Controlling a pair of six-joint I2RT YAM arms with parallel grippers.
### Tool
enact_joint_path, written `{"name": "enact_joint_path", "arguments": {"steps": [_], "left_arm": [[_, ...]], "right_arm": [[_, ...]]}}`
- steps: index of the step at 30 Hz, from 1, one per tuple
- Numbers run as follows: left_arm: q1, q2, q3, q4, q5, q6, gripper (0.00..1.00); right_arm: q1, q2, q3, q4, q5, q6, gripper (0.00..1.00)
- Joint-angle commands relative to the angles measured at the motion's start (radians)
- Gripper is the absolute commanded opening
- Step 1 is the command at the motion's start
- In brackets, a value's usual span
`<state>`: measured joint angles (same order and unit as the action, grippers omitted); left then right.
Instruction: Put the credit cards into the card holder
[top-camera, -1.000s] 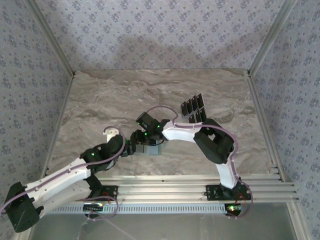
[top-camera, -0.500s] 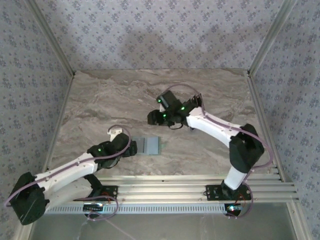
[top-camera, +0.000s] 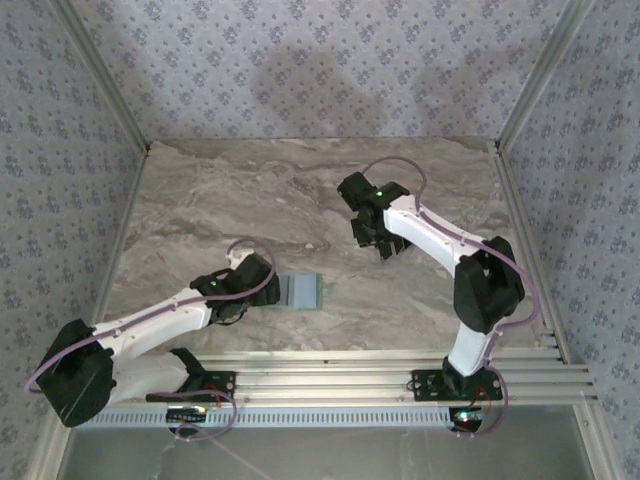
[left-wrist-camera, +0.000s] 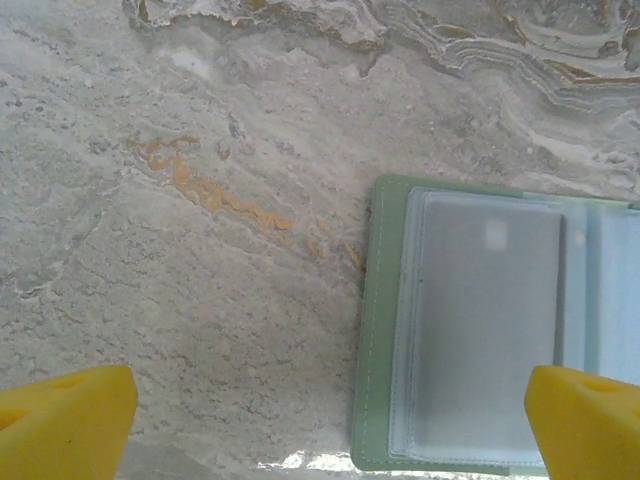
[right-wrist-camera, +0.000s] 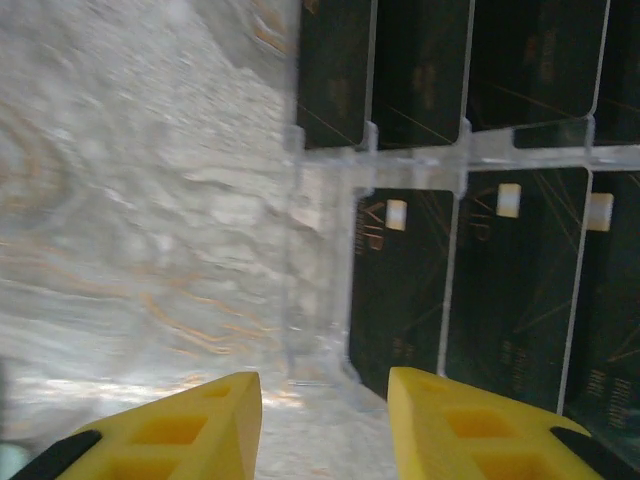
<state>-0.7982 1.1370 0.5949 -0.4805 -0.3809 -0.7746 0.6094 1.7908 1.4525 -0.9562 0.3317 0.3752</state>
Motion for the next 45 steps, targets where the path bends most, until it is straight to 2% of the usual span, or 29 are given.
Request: {"name": "enact_joint_path", "arguments": {"steps": [1,15,31,45], "left_arm": [[0.008,0.014,0.036,-0.033,0.007,0.017,1.0],[0.008,0.053,0.038,-0.025,0.01,0.014,1.0],[0.008,0.058,0.034,-0.017,0.01,0.015,1.0],[0.008,0.064,0.032,-0.004,0.017,0.014,1.0]], "right_arm": [[-0.014,0.035,0.031,-0.062,0.094,-0.039,0.38],[-0.061,0.102,0.023,-0.016,0.034,-0.055,0.38],[-0.128,0.046,-0.039,0.072,-0.148,-0.023,0.2],[-0.15,0.01,-0.05,0.088,-0.18,-0.016,0.21]]}}
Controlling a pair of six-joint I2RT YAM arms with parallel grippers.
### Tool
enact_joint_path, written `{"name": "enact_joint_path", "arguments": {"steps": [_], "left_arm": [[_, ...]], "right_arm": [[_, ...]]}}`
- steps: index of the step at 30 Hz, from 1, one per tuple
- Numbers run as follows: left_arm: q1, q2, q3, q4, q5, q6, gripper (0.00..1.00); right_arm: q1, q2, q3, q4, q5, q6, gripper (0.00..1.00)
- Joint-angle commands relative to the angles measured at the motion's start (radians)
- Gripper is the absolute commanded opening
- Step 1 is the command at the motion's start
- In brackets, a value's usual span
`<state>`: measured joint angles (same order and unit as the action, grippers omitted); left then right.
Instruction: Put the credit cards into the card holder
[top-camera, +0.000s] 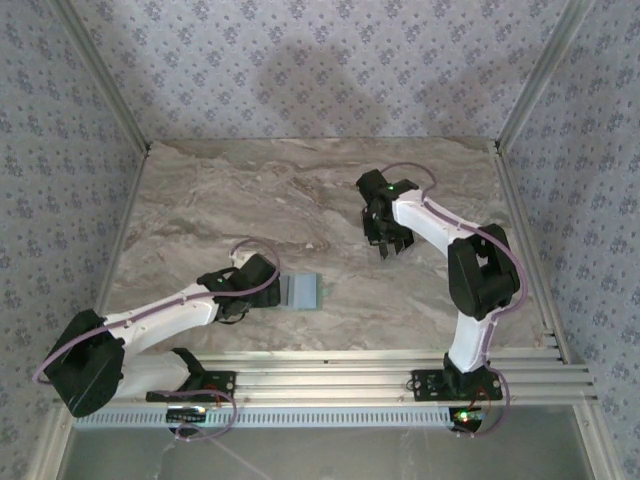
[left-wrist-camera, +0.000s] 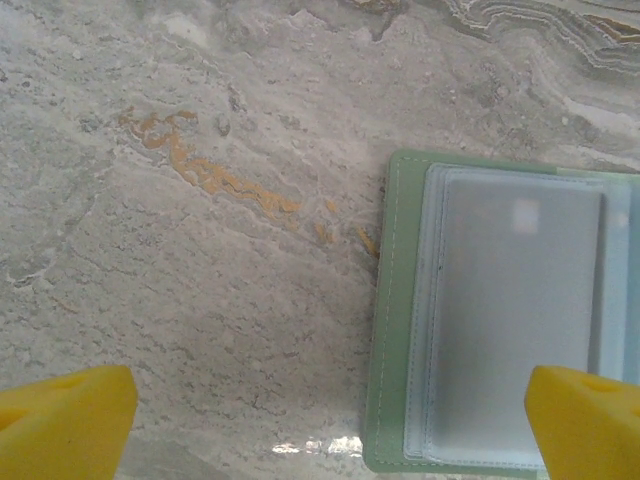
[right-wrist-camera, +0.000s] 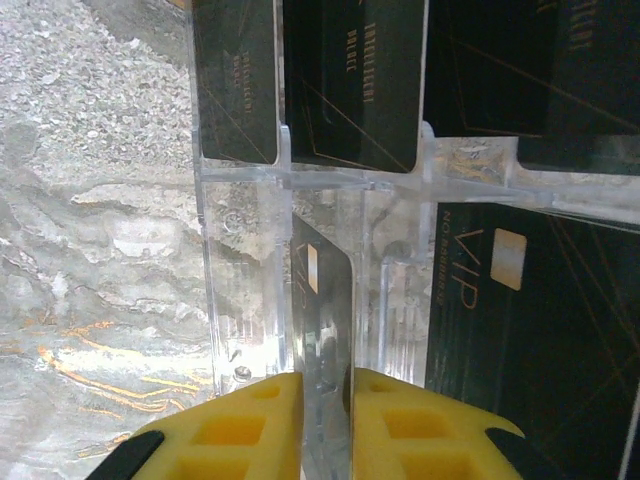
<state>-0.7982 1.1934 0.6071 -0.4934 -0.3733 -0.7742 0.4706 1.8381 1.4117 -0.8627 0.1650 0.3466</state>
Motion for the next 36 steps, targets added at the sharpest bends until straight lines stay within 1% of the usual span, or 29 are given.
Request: {"name": "enact_joint_path", "arguments": {"steps": [1,7,12,25,29,36], "left_arm": [[0.007,0.008,0.019,0.009,0.01,0.013,1.0],[0.008,0.009,0.017,0.01,0.01,0.013,1.0],[0.008,0.011,0.017,0.012,0.012,0.012,1.0],[0.007,0.015,0.021,0.012,0.013,0.014,1.0],[0.007,0.015,0.029,0.003,0.011,0.016,1.0],[0.008,0.009,0.042,-0.027,-0.009,0.014,1.0]], "right_arm": [[-0.012,-0.038,-0.011,-0.006,-0.014,0.014,0.2],[-0.02,-0.045,-0.02,0.002,-0.028,0.015,0.2],[-0.024,-0.044,-0.028,0.01,-0.041,0.015,0.17],[-0.038,-0.063,-0.031,0.019,-0.08,0.02,0.01],[-0.045,-0.092,-0.025,0.016,-0.111,0.023,0.0],[-0.044,-0.186,-0.017,0.025,-0.145,0.043,0.0]]}}
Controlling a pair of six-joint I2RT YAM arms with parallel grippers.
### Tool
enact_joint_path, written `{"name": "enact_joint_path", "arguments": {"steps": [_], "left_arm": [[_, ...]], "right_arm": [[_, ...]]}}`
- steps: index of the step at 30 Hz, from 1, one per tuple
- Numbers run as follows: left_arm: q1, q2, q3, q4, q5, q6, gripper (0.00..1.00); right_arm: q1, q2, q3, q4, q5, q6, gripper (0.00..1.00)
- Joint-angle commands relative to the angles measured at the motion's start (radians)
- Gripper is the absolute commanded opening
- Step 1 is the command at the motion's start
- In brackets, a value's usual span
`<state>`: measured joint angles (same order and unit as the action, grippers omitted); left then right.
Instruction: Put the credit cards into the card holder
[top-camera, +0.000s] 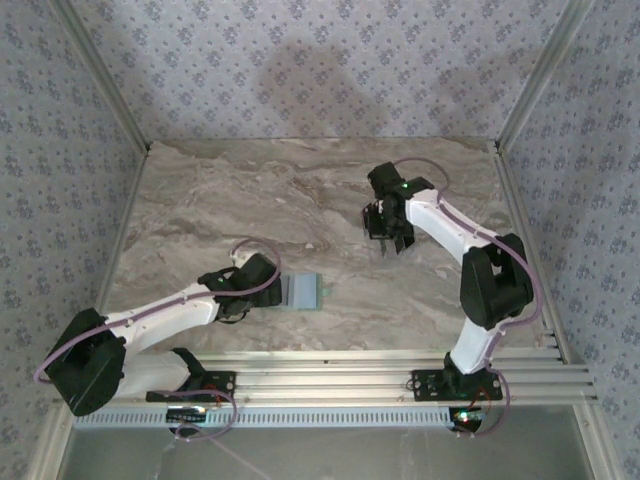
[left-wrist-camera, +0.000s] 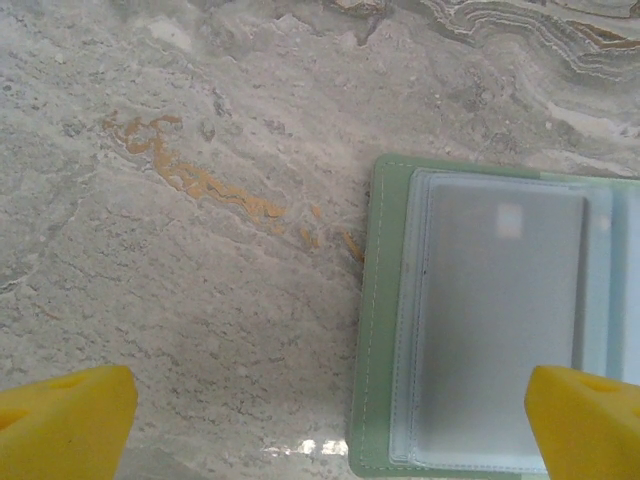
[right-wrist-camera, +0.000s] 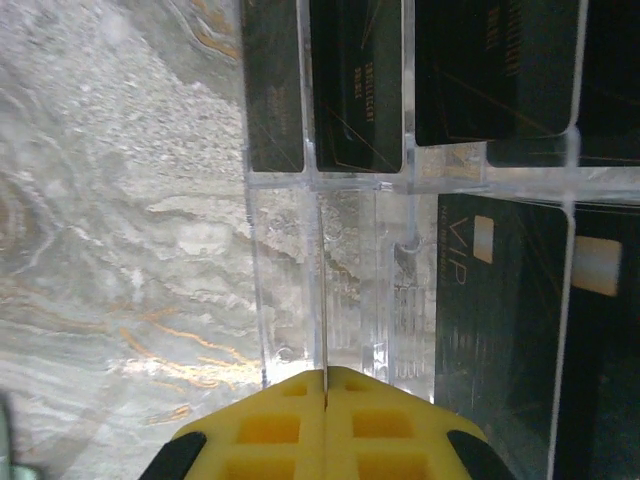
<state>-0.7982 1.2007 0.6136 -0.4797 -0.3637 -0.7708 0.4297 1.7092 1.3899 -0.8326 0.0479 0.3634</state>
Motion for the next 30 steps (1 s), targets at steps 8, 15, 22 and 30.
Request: {"name": "enact_joint_path", "arguments": {"steps": [8,15,22,30], "left_arm": [[0.009,0.015,0.049,-0.091,-0.07,-0.031,1.0],[0.028,0.017,0.067,-0.127,-0.112,-0.061,1.0],[0.052,0.004,0.076,-0.136,-0.124,-0.055,1.0],[0.066,-0.029,0.055,-0.134,-0.12,-0.058,1.0]], "right_arm": [[0.126,-0.197,-0.089,0.125,-0.086,0.173,0.0],[0.392,-0.188,-0.236,0.368,-0.005,0.429,0.0],[0.558,-0.054,-0.219,0.452,0.109,0.572,0.0],[0.631,0.074,-0.146,0.484,0.128,0.638,0.0]]}}
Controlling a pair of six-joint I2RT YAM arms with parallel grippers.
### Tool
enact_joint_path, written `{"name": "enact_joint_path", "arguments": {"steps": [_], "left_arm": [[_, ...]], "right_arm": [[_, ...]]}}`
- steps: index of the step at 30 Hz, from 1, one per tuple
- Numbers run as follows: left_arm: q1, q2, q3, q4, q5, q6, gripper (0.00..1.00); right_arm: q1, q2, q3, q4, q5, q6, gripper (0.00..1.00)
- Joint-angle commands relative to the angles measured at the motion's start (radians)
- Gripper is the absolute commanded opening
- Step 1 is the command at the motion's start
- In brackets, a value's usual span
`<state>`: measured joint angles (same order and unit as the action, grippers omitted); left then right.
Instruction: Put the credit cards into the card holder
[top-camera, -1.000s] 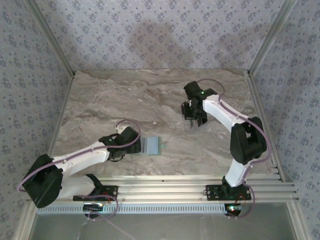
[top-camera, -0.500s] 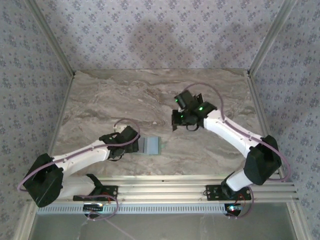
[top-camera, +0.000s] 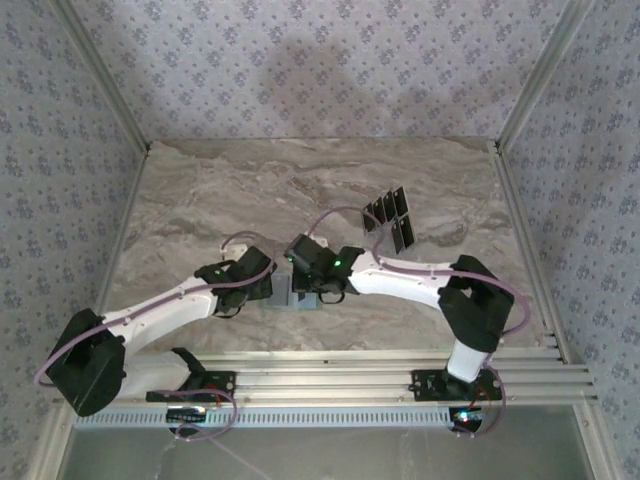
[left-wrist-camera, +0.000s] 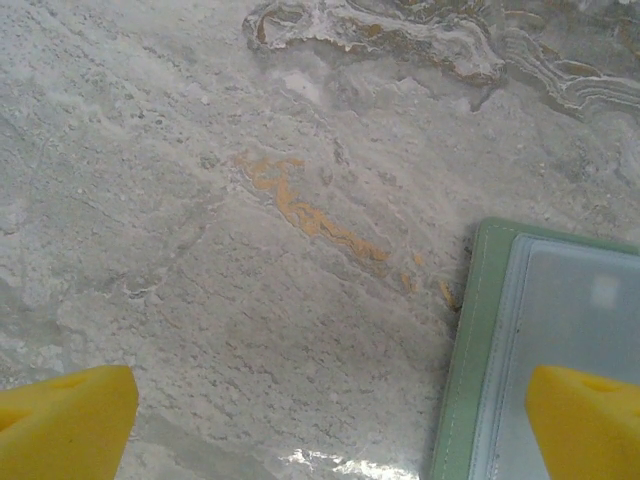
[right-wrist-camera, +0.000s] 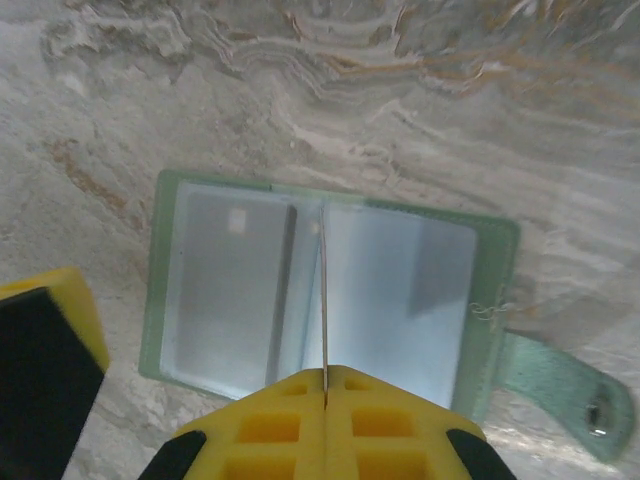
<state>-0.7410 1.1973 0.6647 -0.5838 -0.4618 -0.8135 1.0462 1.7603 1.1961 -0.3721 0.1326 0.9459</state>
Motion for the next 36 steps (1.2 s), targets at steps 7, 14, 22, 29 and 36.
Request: {"name": "enact_joint_path", "arguments": {"steps": [7,14,22,29,36], "left_arm": [[0.011,-0.039,-0.012,-0.02,-0.012,-0.014,1.0],[0.012,-0.041,-0.019,-0.007,-0.007,-0.01,1.0],[0.011,-0.035,-0.023,-0.003,0.0,-0.016,1.0],[0.011,-0.046,-0.022,-0.01,0.006,-0.02,1.0],[0.011,-0.05,-0.022,-0.006,0.028,-0.012,1.0]], "right_arm": [[0.022,0.063,0.047,0.036,0.046,0.086,0.0],[0.029,0.055,0.016,0.018,0.07,0.107,0.0],[0.028,0.057,-0.043,0.015,0.065,0.113,0.0],[0.019,0.017,-0.094,-0.012,0.07,0.102,0.0],[-0.02,-0.036,-0.152,-0.032,0.066,0.047,0.0]]}}
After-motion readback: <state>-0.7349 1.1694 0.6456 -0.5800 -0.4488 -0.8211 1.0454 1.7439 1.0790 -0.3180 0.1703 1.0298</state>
